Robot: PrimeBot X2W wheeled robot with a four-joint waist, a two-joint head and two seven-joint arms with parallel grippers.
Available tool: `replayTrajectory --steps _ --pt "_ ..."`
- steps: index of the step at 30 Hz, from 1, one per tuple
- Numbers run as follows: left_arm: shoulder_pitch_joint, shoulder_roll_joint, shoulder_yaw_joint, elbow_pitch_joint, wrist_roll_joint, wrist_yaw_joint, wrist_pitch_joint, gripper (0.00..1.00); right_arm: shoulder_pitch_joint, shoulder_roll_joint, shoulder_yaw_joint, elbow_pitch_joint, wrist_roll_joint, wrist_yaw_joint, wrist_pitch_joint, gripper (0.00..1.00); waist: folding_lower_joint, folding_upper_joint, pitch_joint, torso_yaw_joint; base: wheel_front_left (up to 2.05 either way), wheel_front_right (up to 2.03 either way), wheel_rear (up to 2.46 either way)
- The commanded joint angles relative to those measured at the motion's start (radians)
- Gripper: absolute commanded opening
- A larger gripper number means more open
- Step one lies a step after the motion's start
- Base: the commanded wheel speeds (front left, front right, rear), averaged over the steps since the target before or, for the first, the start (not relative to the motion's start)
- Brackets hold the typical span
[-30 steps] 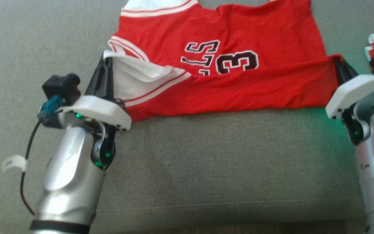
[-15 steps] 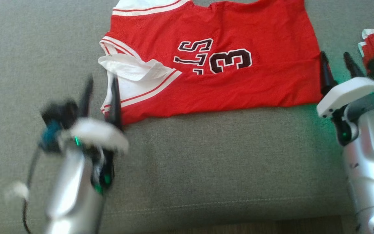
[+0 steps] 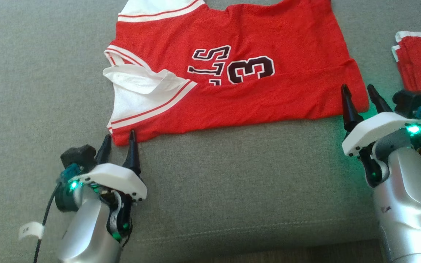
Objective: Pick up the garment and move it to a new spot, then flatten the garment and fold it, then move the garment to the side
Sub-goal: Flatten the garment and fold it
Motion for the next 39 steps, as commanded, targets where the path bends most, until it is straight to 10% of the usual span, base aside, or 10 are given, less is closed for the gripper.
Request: replayTrajectory --steps 1,2,4,5,13,15,28,39 --pt "-0.029 0.010 0.025 0.000 -0.009 0.003 0.006 1.00 -0.003 0.013 0.008 -0.024 -0.010 0.000 0.006 1.00 0.0000 0.0000 -0.004 -0.003 0.00 0.00 0.00" --pt "-0.034 0.010 0.024 0.013 -0.013 0.003 0.008 0.91 -0.005 0.015 0.001 -0.018 -0.013 0.000 0.011 1.00 0.0000 0.0000 -0.007 -0.004 0.00 0.00 0.00" --pt "-0.041 0.009 0.014 0.037 -0.018 0.001 0.016 0.05 -0.011 0.018 -0.024 -0.002 -0.028 0.000 0.012 1.00 0.0000 0.0000 -0.015 -0.002 0.00 0.00 0.00" --pt "-0.045 0.009 0.008 0.047 -0.019 -0.002 0.016 0.00 -0.013 0.019 -0.041 0.011 -0.041 0.000 0.015 1.00 0.0000 0.0000 -0.020 0.001 0.00 0.00 0.00" --pt "-0.052 0.009 -0.013 0.080 -0.023 -0.008 -0.020 0.00 -0.027 0.031 -0.152 0.125 -0.134 0.000 0.062 1.00 0.0000 0.0000 -0.061 0.030 0.00 0.00 0.00" --pt "-0.045 0.012 -0.009 0.083 -0.024 -0.011 -0.029 0.00 -0.034 0.033 -0.154 0.172 -0.130 0.000 0.090 0.00 0.0000 0.0000 -0.076 0.036 0.00 0.00 0.00" --pt "0.023 0.040 -0.001 0.018 -0.025 -0.028 -0.044 0.00 0.013 0.011 -0.111 0.173 -0.077 0.000 0.082 0.00 0.0000 0.0000 -0.133 0.040 0.00 0.00 0.00" --pt "0.188 0.057 -0.021 -0.139 -0.032 -0.004 -0.010 0.00 0.262 -0.066 -0.107 -0.111 0.033 0.000 0.176 0.00 0.0000 0.0000 -0.170 0.050 0.00 0.00 0.00"
